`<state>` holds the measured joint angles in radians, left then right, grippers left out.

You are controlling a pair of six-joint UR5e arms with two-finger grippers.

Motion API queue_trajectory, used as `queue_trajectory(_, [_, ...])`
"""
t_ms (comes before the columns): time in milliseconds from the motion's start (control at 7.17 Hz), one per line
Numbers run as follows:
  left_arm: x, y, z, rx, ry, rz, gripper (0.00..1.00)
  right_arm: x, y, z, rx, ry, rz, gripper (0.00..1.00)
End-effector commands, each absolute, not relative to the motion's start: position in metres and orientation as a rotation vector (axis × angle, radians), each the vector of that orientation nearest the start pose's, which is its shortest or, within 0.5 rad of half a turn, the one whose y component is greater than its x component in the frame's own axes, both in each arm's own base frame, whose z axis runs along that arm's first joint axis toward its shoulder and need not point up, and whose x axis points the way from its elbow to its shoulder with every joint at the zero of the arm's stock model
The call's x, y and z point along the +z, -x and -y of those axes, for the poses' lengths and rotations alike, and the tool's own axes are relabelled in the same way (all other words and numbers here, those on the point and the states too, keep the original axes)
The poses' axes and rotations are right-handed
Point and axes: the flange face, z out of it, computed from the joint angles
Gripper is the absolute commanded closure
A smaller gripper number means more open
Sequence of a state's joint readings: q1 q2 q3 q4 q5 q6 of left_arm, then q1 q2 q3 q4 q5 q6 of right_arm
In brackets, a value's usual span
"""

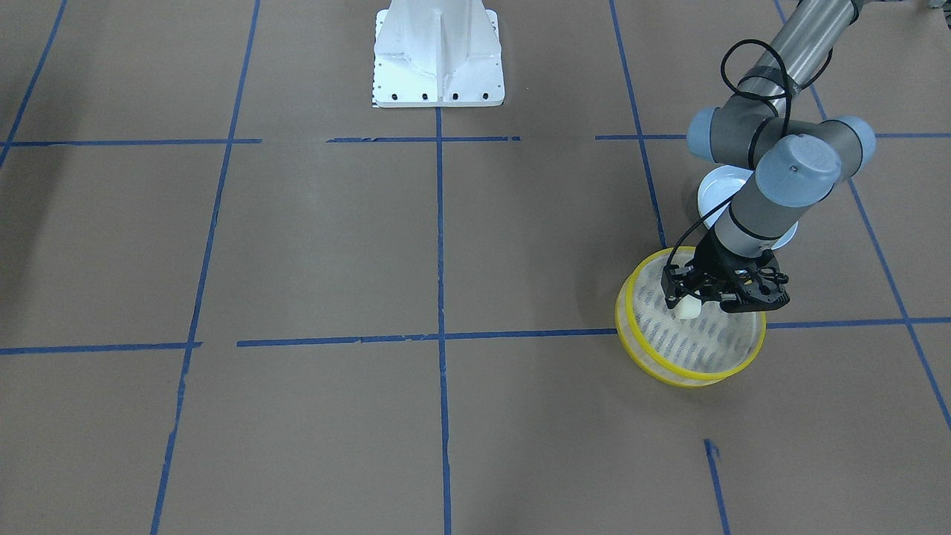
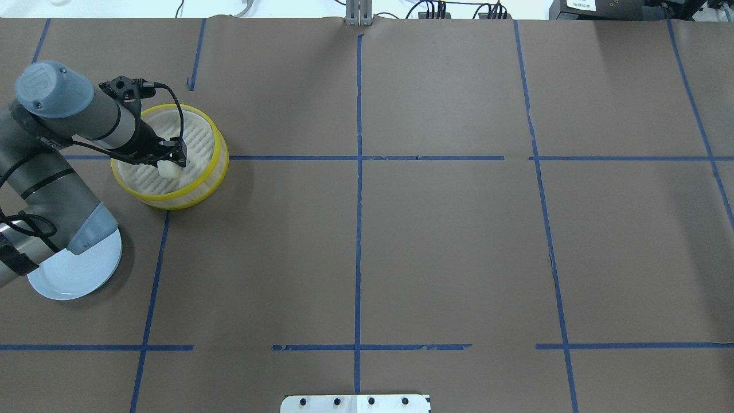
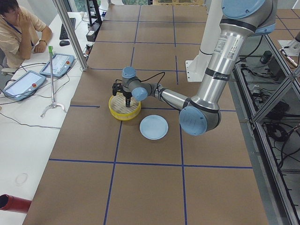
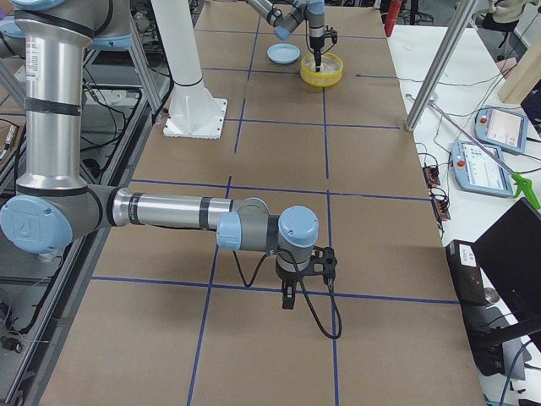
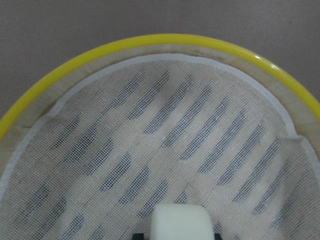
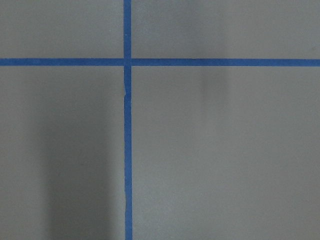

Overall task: Place bun in steamer
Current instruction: 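Lower the bun onto the steamer's mesh liner with the left gripper, then open the left gripper and raise it away from the steamer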

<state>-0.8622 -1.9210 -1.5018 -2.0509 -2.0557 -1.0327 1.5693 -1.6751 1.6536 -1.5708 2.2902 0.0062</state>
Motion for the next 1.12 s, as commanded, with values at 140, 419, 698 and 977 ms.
queue_trajectory(140, [0.427,-0.341,0.557,-0.13,-0.163,-0.897,0.0,0.671,-0.067,0.446,0.012,0.023,0.719,0.0])
queue_trajectory(419, [0.413,-0.275,0.561,-0.103,-0.218,-0.868,0.01,0.671,-0.067,0.446,0.012,0.023,0.719,0.0])
queue_trajectory(698, [0.482,-0.139,0.522,0.077,-0.265,-0.869,0.01,0.671,-0.067,0.446,0.012,0.023,0.719,0.0])
queue_trajectory(977, [0.568,-0.017,0.472,0.185,-0.325,-0.776,0.01,0.671,-0.067,0.446,0.012,0.023,0.719,0.0])
